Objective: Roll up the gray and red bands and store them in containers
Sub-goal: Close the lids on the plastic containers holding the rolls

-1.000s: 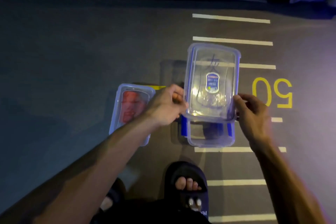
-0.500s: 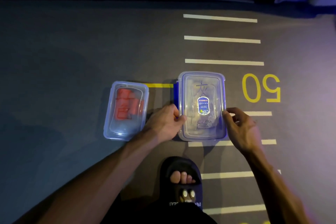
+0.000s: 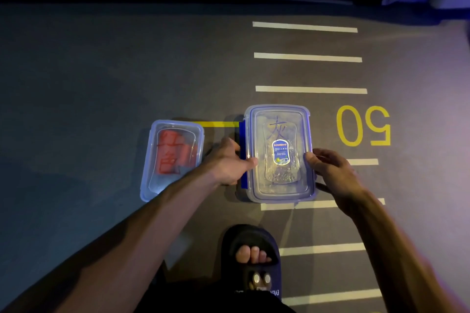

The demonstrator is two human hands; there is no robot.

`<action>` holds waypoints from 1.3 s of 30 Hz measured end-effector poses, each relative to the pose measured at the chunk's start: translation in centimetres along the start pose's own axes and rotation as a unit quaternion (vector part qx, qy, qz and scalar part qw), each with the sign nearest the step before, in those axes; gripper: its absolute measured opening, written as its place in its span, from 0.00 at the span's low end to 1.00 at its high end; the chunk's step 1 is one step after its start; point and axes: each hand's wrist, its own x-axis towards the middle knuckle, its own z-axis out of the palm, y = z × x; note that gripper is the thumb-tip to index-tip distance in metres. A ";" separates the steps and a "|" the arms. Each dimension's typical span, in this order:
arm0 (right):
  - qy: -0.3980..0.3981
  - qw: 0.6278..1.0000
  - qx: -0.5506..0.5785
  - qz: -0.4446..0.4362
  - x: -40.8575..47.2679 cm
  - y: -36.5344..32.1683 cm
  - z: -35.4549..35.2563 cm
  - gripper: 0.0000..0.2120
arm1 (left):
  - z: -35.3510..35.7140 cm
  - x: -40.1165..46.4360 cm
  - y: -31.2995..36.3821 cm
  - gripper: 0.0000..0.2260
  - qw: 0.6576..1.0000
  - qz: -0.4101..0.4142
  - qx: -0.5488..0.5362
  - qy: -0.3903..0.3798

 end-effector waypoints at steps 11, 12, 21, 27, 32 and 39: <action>0.020 0.995 -0.093 -0.021 0.1 -1.4 -0.5 0.15 | -0.4 0.7 -0.7 0.19 0.999 0.024 0.028 0.013; 0.031 0.993 -0.107 -0.024 0.2 -1.5 -0.5 0.15 | -0.5 0.5 -0.6 0.18 0.998 0.032 0.056 0.027; 0.103 0.935 -0.324 -0.095 0.0 -2.3 0.7 0.10 | 0.8 -0.4 1.0 0.16 0.974 0.083 0.188 0.095; 0.129 0.901 -0.398 -0.111 -0.2 -2.7 1.5 0.14 | 2.1 -1.2 2.3 0.15 0.939 0.109 0.284 0.161; 0.133 0.914 -0.363 -0.122 -0.5 -2.2 1.5 0.11 | 1.2 -1.8 2.0 0.13 0.953 0.119 0.248 0.123; 0.143 0.931 -0.292 -0.166 -1.3 -0.6 2.3 0.11 | -9.5 -5.0 -5.3 0.06 0.932 0.171 0.080 0.309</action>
